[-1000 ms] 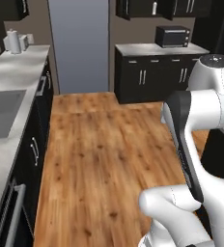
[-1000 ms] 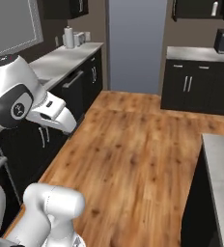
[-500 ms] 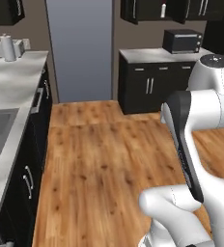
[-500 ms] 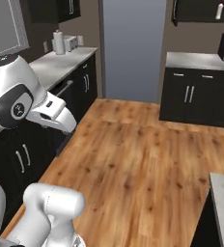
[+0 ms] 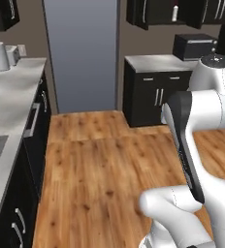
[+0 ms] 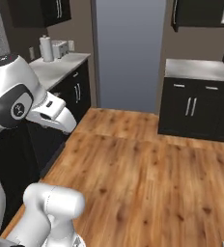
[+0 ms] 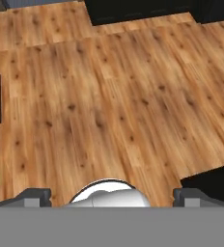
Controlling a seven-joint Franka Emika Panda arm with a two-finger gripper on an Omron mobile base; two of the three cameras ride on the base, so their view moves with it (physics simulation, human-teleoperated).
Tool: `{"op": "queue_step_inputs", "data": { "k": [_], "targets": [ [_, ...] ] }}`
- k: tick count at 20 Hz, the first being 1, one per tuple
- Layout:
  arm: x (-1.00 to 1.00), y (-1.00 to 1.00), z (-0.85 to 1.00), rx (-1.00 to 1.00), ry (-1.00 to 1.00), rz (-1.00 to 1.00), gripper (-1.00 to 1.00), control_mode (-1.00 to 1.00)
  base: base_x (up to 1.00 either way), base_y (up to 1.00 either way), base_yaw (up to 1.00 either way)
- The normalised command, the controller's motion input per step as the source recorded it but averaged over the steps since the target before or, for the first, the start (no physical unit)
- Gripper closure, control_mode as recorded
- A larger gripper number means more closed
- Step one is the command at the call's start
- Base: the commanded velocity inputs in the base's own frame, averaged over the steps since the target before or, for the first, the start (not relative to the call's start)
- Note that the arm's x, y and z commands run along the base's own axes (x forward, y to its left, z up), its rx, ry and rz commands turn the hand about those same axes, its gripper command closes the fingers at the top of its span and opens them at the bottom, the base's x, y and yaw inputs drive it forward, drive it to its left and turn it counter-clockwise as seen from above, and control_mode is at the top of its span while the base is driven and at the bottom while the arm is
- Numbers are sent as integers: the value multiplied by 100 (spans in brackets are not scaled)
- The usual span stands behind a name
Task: There is a bowl on the dining counter. Grab a lemon wedge from the fridge and place it in the bowl. Then get the liquor bottle and glass cup from the cabinet and place them next to the bowl.
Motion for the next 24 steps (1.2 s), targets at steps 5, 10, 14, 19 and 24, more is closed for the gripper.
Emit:
{"op": "queue_step_inputs", "data": {
  "k": [5,10,14,19,24],
  "targets": [
    [0,0,0,0,0,0,-100,100,100,-13,0],
    [0,0,0,0,0,0,-100,100,100,-29,0],
    [0,0,0,0,0,0,-100,100,100,-42,0],
    [0,0,0,0,0,0,-100,100,99,-61,1],
    [0,0,0,0,0,0,-100,100,82,-85,4]
  ]
}}
